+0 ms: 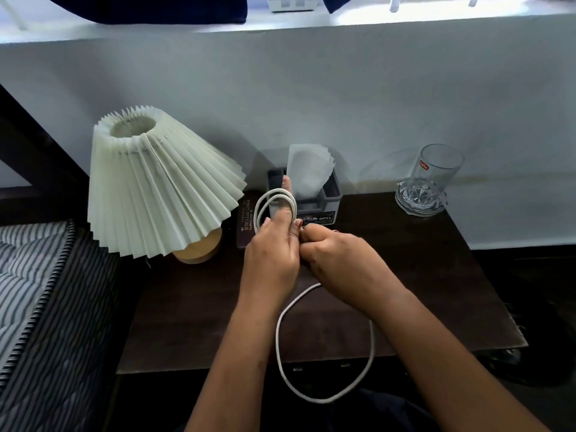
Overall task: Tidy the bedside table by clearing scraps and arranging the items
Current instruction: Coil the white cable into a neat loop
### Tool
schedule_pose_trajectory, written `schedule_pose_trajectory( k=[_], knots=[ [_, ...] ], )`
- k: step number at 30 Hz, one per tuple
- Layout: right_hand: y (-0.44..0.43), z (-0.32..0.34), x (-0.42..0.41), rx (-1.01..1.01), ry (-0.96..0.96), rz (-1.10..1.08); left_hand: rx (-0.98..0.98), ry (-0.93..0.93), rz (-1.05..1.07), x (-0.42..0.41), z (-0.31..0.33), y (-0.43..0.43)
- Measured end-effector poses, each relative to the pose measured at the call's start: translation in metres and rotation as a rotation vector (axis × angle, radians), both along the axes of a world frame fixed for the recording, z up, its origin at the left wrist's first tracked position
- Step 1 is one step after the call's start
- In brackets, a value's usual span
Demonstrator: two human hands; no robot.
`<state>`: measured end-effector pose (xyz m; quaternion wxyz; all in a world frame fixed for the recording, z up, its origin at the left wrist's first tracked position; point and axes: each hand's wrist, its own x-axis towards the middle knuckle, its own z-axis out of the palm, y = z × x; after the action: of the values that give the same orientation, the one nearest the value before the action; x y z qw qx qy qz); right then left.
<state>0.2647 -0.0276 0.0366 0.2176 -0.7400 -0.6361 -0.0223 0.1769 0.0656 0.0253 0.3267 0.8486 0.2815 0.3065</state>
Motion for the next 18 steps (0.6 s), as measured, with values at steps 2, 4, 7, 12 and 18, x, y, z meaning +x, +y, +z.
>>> schedule_pose_trajectory(
  k=[2, 4, 7, 12, 18],
  knots=[
    [-0.004, 0.003, 0.003, 0.043, -0.024, -0.061, 0.064, 0.088, 0.000, -0.002, -0.002, -0.001],
    [-0.009, 0.008, 0.013, 0.116, -0.066, -0.173, 0.036, 0.180, -0.021, -0.002, -0.006, 0.002],
    [-0.018, 0.012, 0.029, 0.197, -0.100, -0.384, -0.209, 0.247, -0.128, -0.001, -0.010, 0.004],
    [-0.028, 0.006, 0.049, 0.301, -0.001, -0.614, -0.842, 0.164, -0.476, -0.001, -0.006, 0.000],
    [-0.018, -0.015, 0.052, 0.026, 0.194, -0.681, -1.376, -0.002, -1.000, -0.007, 0.018, -0.010]
  ],
)
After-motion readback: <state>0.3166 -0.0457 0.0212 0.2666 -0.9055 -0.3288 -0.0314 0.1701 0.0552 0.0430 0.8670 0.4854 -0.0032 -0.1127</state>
